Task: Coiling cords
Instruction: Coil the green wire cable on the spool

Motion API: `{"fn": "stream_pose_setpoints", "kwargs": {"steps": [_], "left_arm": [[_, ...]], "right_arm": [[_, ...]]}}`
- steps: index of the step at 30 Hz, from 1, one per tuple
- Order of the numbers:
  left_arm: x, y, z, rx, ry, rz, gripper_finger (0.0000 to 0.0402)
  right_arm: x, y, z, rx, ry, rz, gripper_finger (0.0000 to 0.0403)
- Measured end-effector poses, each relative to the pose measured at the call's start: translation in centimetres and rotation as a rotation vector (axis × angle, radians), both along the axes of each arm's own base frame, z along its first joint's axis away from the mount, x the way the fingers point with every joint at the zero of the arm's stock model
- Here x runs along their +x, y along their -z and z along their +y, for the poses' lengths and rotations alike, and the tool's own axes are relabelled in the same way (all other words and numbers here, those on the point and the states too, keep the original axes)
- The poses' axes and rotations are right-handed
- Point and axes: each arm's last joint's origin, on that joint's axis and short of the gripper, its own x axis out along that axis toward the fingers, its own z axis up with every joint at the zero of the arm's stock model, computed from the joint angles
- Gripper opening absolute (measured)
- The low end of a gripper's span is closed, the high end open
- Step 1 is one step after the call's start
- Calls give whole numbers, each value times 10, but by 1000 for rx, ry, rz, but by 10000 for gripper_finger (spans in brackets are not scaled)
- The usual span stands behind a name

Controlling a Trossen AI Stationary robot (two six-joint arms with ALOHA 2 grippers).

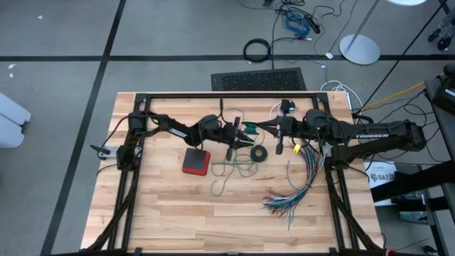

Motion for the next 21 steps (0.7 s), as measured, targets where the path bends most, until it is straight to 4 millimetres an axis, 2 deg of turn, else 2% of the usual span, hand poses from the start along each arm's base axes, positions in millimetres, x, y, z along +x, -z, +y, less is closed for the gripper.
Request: {"fn": "stream_pose_setpoints", "kwargs": {"steps": [10,17,21], "left_arm": [[2,1,1,-26,-58,29,72],[2,4,1,-38,-58,54,128],[2,3,2,-37,-71,50,142]], "right_arm": [[-1,-1,2,-8,-9,-1,0],[-1,-1,2,-14,-9,0,0],[-1,-1,2,-15,-9,0,0]]}}
